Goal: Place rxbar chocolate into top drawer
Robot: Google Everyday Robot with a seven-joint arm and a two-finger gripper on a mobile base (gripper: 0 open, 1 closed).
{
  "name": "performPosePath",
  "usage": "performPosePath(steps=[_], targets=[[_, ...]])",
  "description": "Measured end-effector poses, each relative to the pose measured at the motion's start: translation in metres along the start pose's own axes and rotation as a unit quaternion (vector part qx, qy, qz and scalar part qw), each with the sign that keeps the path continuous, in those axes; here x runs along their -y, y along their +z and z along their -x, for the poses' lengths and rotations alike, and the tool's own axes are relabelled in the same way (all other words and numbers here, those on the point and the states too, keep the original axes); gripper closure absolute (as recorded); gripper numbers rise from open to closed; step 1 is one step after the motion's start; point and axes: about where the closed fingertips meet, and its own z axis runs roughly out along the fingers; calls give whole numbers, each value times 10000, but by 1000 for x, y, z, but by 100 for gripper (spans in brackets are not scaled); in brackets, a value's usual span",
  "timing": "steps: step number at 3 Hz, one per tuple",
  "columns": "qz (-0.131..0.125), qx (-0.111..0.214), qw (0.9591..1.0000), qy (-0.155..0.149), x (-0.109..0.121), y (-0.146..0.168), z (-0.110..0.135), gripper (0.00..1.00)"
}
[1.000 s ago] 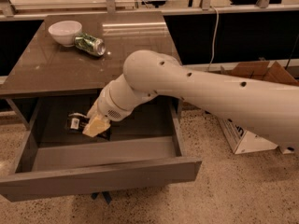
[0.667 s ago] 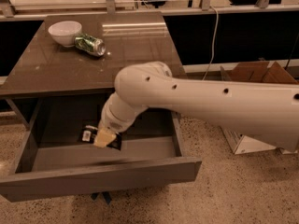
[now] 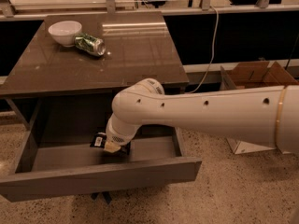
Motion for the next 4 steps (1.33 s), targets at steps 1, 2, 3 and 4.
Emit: performPosePath(steps=[1,2,3,4], targets=[[-144,321,9989,299,19,5,-2,7],[-543,758,9936,631,61,-40,-4,14],[-729,1002,9879,930,79,-69,-11,0],[-729,1002,9879,930,79,-69,-11,0]])
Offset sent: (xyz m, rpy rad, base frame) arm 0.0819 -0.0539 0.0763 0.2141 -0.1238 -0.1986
